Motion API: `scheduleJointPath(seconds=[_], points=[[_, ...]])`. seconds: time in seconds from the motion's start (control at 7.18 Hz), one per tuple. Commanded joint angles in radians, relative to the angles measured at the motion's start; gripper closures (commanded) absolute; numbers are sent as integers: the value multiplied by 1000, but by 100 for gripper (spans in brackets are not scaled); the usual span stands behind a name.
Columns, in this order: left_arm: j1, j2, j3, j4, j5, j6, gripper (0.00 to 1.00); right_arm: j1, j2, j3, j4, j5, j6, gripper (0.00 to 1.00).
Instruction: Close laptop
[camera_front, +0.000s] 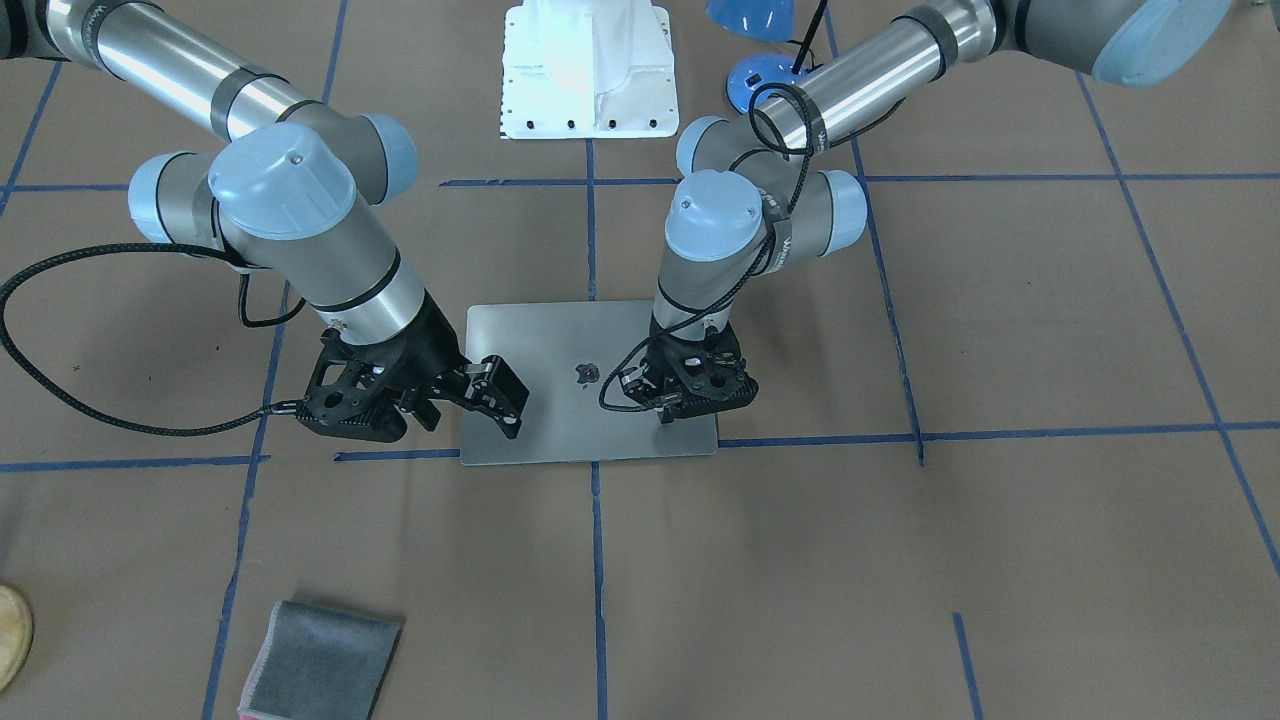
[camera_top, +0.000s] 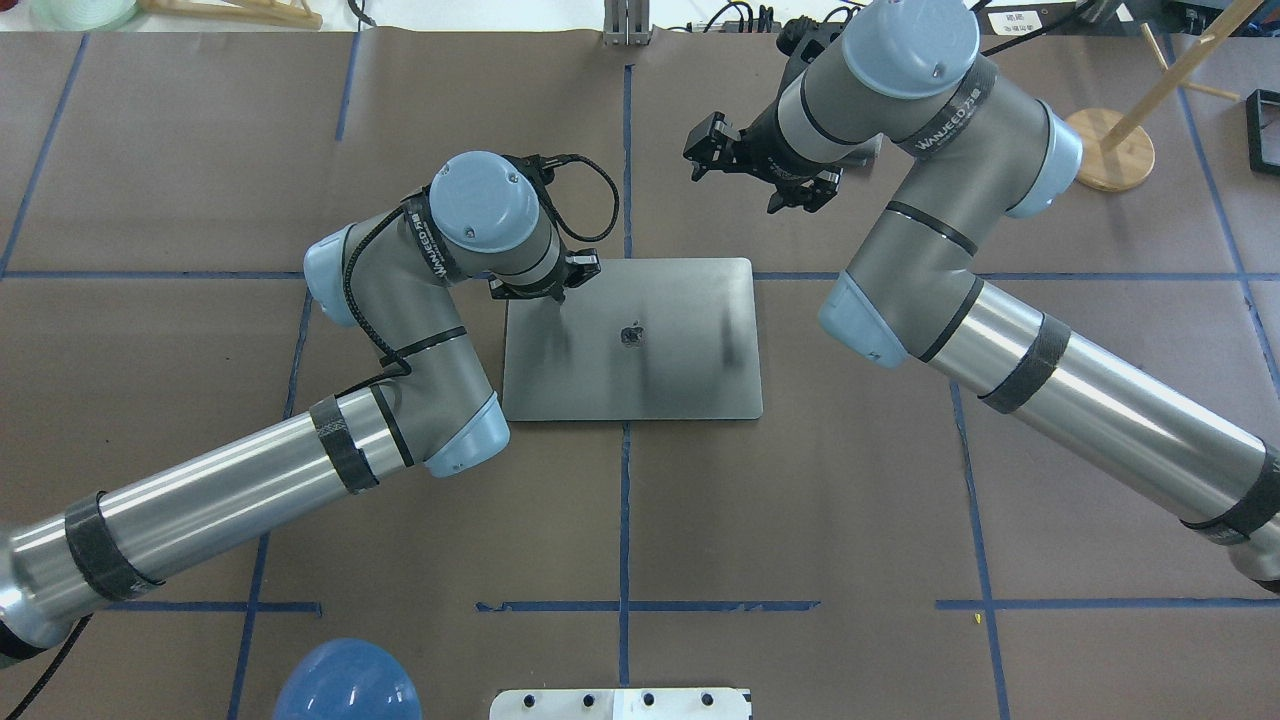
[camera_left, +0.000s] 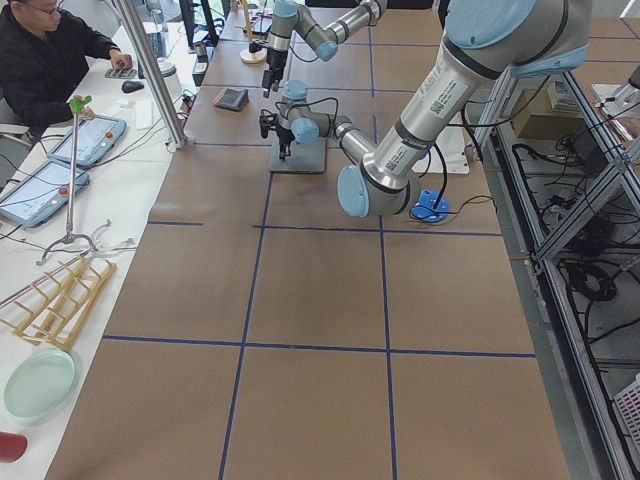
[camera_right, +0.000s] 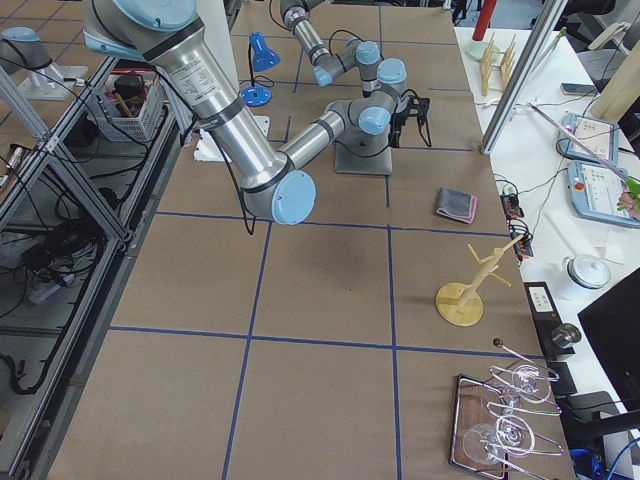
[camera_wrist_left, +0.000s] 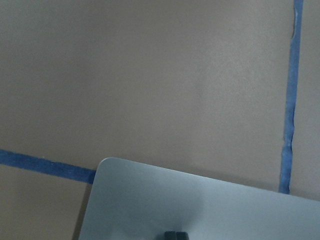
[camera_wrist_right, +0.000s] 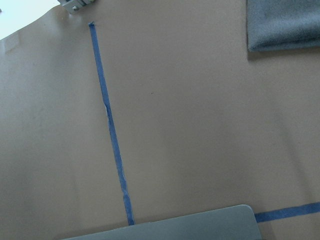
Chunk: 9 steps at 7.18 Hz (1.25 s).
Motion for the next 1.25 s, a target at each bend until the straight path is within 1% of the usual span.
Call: scheduleJointPath(seconds=[0.0, 0.14, 0.42, 0.56, 0.7, 0.84, 0.98, 1.11], points=[[-13, 0, -8, -17, -5, 4, 47, 27, -3, 4, -3, 42, 0, 0], [-23, 1, -29, -5, -34, 5, 1, 38, -7, 10, -4, 56, -3, 0], [-120, 29, -97, 37, -204, 8, 0, 61, -82, 92, -18, 56, -11, 0], [-167, 88, -187, 88, -261, 42, 0, 81, -146, 182, -97, 56, -106, 0], [-187, 151, -292, 188, -264, 121, 0, 96, -173, 267, -274, 52, -252, 0], [-229, 199, -413, 348, -264, 248, 0, 131, -190, 362, -458, 46, -434, 0], [-268, 240, -516, 486, -263, 396, 0, 151, -292, 472, -563, 40, -595, 0], [-314, 303, -587, 527, -263, 516, 0, 208, -422, 538, -563, 53, -706, 0]])
